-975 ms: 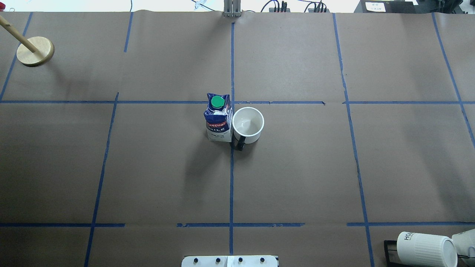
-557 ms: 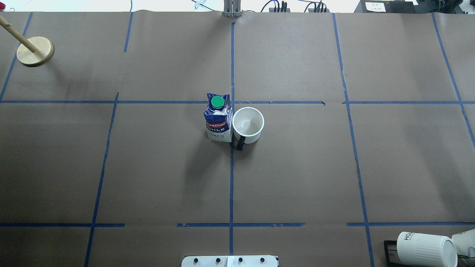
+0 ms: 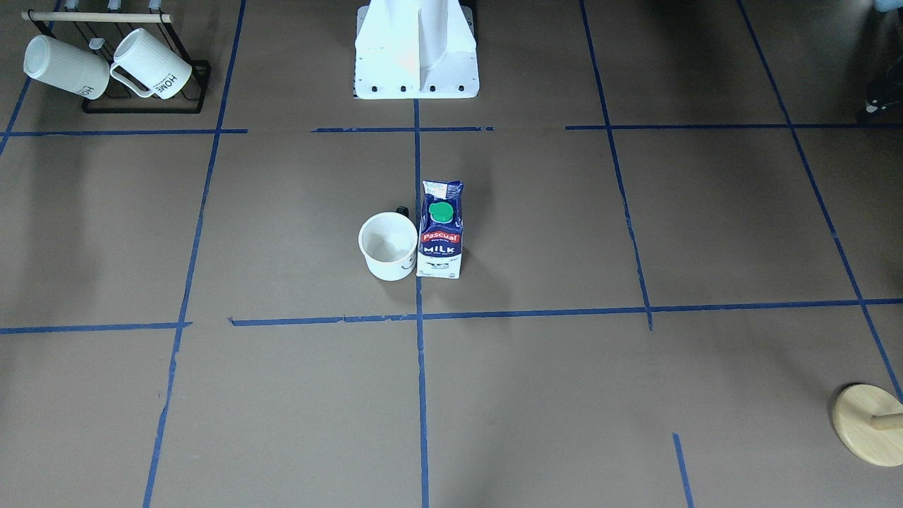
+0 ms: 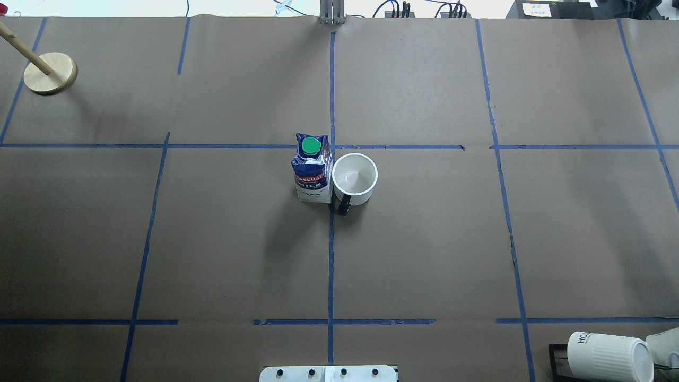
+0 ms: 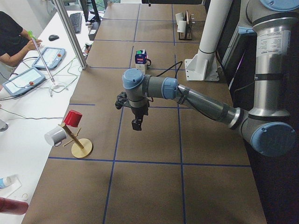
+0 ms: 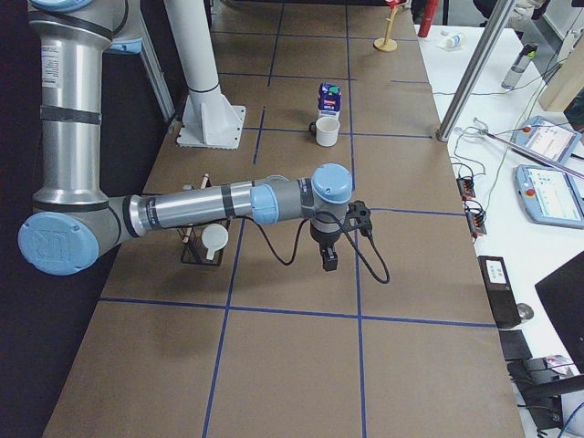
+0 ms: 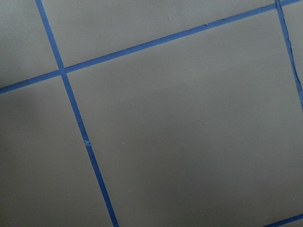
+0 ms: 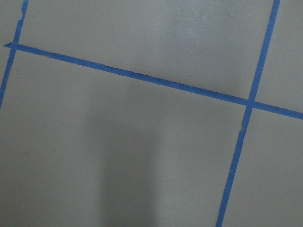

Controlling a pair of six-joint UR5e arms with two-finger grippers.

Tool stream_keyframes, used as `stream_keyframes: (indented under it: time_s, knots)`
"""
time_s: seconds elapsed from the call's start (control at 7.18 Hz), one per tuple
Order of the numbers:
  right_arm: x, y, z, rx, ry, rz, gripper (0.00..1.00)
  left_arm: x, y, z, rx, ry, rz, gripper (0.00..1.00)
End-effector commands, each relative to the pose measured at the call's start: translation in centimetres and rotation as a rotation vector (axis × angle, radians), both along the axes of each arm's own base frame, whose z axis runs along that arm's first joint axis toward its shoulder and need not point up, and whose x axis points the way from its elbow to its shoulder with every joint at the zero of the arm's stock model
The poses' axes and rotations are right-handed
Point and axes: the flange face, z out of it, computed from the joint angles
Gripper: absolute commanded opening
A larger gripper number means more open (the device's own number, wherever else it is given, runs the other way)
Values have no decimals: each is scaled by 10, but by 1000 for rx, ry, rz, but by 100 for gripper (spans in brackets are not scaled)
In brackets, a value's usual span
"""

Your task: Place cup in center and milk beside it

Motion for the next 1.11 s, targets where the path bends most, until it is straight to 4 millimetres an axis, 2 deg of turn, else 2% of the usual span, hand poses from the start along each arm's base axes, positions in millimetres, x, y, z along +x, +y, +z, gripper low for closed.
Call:
stream_keyframes:
  time_s: [0.0,0.14,0.42,0.56,0.7,0.84,0.98]
  knots:
    - [0,-1,-3,2,-1,2,100,0,0,-1,0,1,-2,100]
    - [0,0,-2,-5,-1,7,100,0,0,2,-7,0,-3,100]
    - [0,0,-1,-8,0,8,100,-1,-2,23,-39,-3,5,100]
    - [0,0,-2,-6,-2,6,100,-3,-2,27,-44,-3,2,100]
    - [0,0,-1,-7,0,7,100,-15,-4,45,-50,-2,3,100]
    - [0,2,-1,-9,-2,6,100,-28,-6,54,-37,0,3,100]
    - [1,5,0,-8,-3,7,100,-28,-8,49,-34,0,-5,100]
